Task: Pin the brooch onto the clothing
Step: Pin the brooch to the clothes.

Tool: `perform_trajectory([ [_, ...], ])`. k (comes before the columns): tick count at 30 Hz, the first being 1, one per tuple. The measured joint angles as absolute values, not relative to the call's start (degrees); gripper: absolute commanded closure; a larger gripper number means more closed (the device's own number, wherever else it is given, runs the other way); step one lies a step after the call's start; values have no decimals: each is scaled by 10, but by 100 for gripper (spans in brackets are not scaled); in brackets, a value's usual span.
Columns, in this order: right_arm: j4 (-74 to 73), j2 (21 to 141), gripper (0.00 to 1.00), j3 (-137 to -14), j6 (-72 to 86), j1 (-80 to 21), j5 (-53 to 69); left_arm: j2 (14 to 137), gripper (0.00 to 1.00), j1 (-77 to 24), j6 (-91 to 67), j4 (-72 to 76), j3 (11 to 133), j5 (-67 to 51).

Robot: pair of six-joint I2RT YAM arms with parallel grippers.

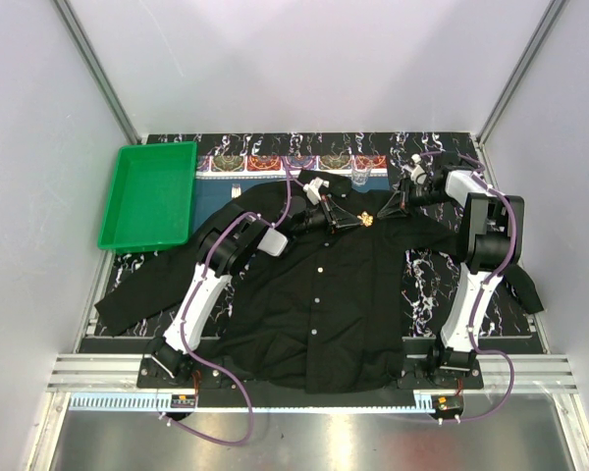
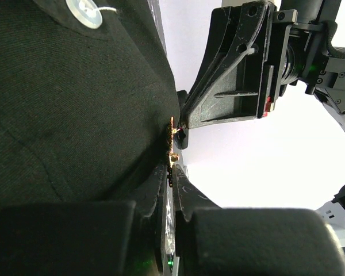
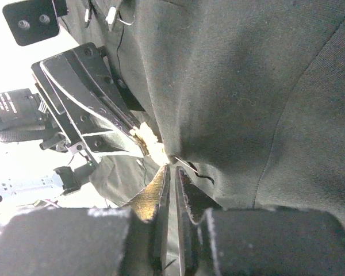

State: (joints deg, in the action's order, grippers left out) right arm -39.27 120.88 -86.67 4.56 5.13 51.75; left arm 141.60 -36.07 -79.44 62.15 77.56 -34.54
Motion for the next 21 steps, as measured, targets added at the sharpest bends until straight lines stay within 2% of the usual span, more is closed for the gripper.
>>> perform_trajectory([
  [3,-398,1209,65,-868,45,54,520,1416,94,-361,-790,618,776,-345],
  [10,-365,1199,63,-854,82,81,548,1406,100,-362,-772,580,776,-345],
  [14,-321,1164,65,-803,113,96,538,1400,100,-363,-763,559,776,-344],
  [21,-306,1163,60,-814,116,92,519,1399,100,-363,-764,553,776,-343],
])
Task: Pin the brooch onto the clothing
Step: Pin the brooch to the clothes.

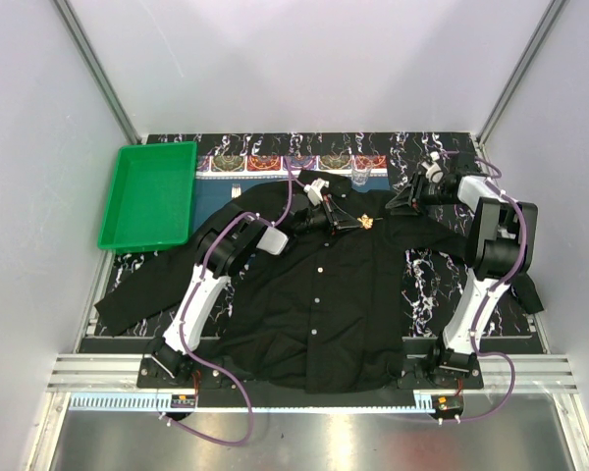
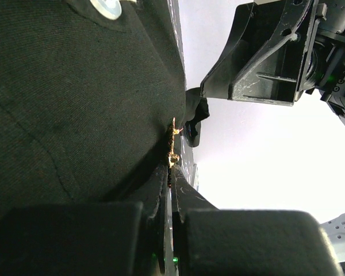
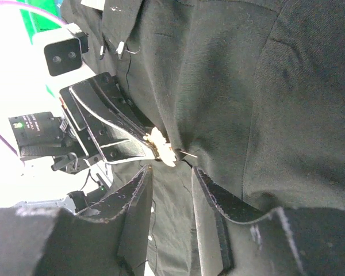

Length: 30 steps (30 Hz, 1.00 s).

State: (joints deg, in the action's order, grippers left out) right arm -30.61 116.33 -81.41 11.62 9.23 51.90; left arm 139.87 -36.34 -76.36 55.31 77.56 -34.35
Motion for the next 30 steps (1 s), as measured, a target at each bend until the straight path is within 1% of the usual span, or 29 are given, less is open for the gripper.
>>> perform_trajectory([
  [9,-296,1189,62,-814,121,75,515,1399,100,-363,-769,554,776,-344],
  [14,-295,1199,66,-814,121,72,515,1399,100,-363,-770,554,776,-344],
  [28,-296,1200,71,-814,117,68,521,1399,100,-363,-780,553,777,-344],
  [29,-296,1200,73,-814,116,68,521,1399,100,-363,-780,553,777,-344],
  [30,-296,1200,76,-814,116,68,521,1399,100,-363,-781,553,777,-344],
])
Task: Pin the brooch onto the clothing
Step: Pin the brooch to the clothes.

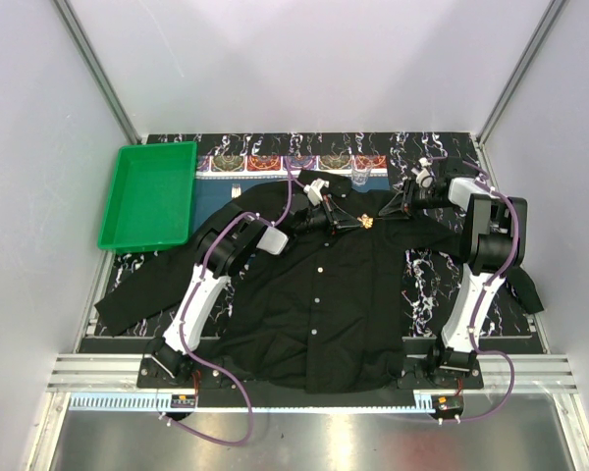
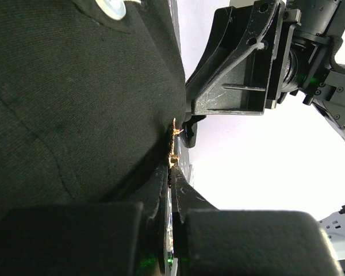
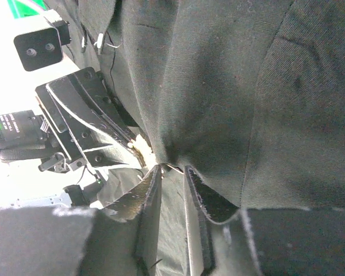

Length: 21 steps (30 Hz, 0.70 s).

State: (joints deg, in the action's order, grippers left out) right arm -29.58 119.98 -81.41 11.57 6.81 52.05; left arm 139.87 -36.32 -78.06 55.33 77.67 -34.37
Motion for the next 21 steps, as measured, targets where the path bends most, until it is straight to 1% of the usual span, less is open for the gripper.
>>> perform_trajectory([
  [2,-296,1200,80,-814,113,68,520,1399,100,-363,-781,553,777,-344],
  [3,-296,1200,85,-814,112,68,520,1399,100,-363,-781,553,777,-344],
  [7,-295,1200,94,-814,108,68,520,1399,100,-362,-781,554,777,-344],
  [9,-295,1200,96,-814,104,68,520,1399,100,-362,-781,554,777,-344],
  [10,-295,1200,100,-814,103,68,520,1399,100,-362,-782,554,777,-344],
  [15,-296,1200,100,-814,95,69,522,1399,99,-362,-783,554,777,-344],
  [16,-296,1200,100,-814,93,69,525,1399,91,-362,-784,554,777,-345],
  [18,-296,1200,100,-814,90,69,531,1399,89,-361,-784,554,777,-344],
  [20,-296,1200,100,-814,88,69,538,1399,84,-361,-783,555,777,-345],
  [21,-296,1200,100,-813,88,68,542,1399,83,-361,-782,555,777,-345],
])
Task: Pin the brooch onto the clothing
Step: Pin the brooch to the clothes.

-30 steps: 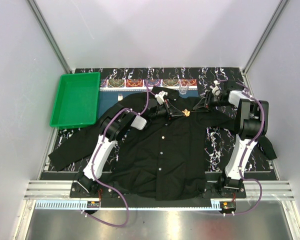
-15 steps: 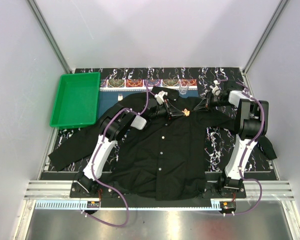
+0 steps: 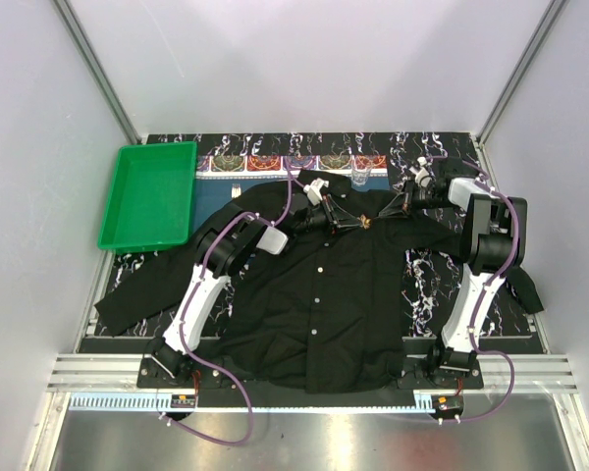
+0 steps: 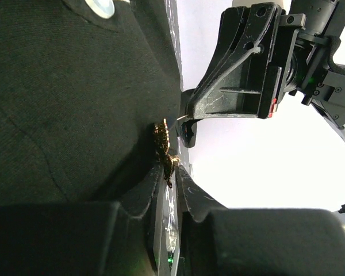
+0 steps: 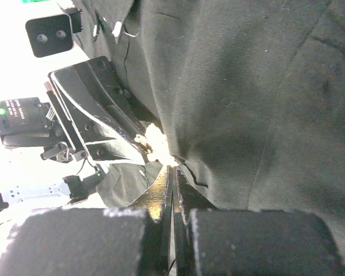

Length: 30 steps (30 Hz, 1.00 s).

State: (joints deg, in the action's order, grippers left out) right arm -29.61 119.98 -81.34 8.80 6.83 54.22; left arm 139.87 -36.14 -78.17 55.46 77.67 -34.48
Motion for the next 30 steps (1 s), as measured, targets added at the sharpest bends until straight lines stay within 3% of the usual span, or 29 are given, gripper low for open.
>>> perform_trajectory([
  [15,-277,1199,100,-797,103,64,550,1380,72,-365,-749,564,784,-355],
  [19,-275,1197,100,-792,105,64,550,1380,65,-371,-733,550,806,-360],
  [27,-268,1189,100,-787,107,64,550,1367,65,-366,-703,533,796,-364],
  [30,-268,1189,84,-787,110,64,550,1332,65,-355,-680,517,767,-364],
])
